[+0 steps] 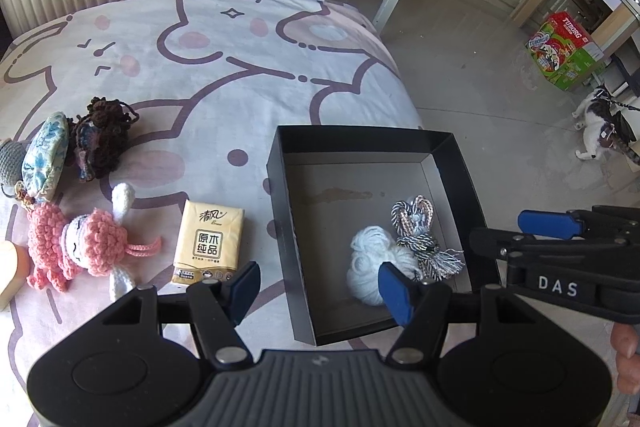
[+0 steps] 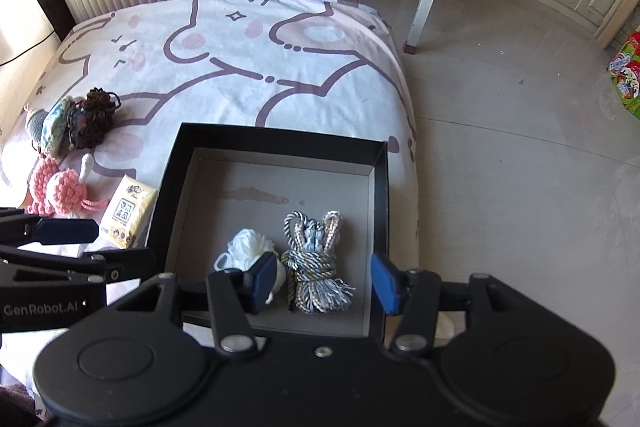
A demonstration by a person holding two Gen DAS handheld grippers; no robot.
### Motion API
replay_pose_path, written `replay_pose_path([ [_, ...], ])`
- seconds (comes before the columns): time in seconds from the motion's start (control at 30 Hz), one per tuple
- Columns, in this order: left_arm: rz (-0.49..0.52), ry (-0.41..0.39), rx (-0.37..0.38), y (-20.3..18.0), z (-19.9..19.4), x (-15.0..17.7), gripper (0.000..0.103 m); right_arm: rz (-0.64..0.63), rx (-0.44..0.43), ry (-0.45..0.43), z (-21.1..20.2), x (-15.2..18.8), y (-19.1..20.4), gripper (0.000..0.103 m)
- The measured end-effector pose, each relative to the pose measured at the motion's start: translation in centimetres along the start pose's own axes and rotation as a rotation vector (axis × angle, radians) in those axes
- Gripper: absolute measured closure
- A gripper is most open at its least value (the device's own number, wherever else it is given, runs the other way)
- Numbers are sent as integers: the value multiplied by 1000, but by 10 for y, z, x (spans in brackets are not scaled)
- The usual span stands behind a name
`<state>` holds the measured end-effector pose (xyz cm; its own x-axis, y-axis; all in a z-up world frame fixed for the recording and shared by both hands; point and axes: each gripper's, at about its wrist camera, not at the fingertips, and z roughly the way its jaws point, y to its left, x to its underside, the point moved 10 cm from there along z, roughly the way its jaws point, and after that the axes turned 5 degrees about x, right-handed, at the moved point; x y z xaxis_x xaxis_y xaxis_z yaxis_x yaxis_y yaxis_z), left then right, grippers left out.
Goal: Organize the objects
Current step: 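Lift both open tools up out of the black box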
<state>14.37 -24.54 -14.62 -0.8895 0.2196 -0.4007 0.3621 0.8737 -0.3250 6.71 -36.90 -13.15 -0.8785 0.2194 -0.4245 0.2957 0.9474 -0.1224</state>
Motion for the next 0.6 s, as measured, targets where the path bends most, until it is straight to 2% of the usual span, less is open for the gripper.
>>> replay_pose_path([
  [0.1, 2, -3, 10, 0, -5, 1, 38, 10, -2, -10, -8, 1, -1, 47],
  [0.17, 5, -3, 15, 0, -7, 2, 36, 13, 6, -15, -12, 2, -1, 41],
  [0.33, 17, -2, 1, 2, -12, 6, 22, 18, 41, -24, -17, 8, -3, 25],
  [0.4, 17, -1, -7, 5, -14, 8, 16, 16, 58, -21, -19, 12, -5, 22],
  [0.5, 17, -6, -30, 11, -17, 10, 10, 23, 70, -19, -21, 16, -9, 18],
  [0.6, 31, -14, -55, 18, -20, 11, 6, 54, 65, -31, -24, 17, -12, 7],
])
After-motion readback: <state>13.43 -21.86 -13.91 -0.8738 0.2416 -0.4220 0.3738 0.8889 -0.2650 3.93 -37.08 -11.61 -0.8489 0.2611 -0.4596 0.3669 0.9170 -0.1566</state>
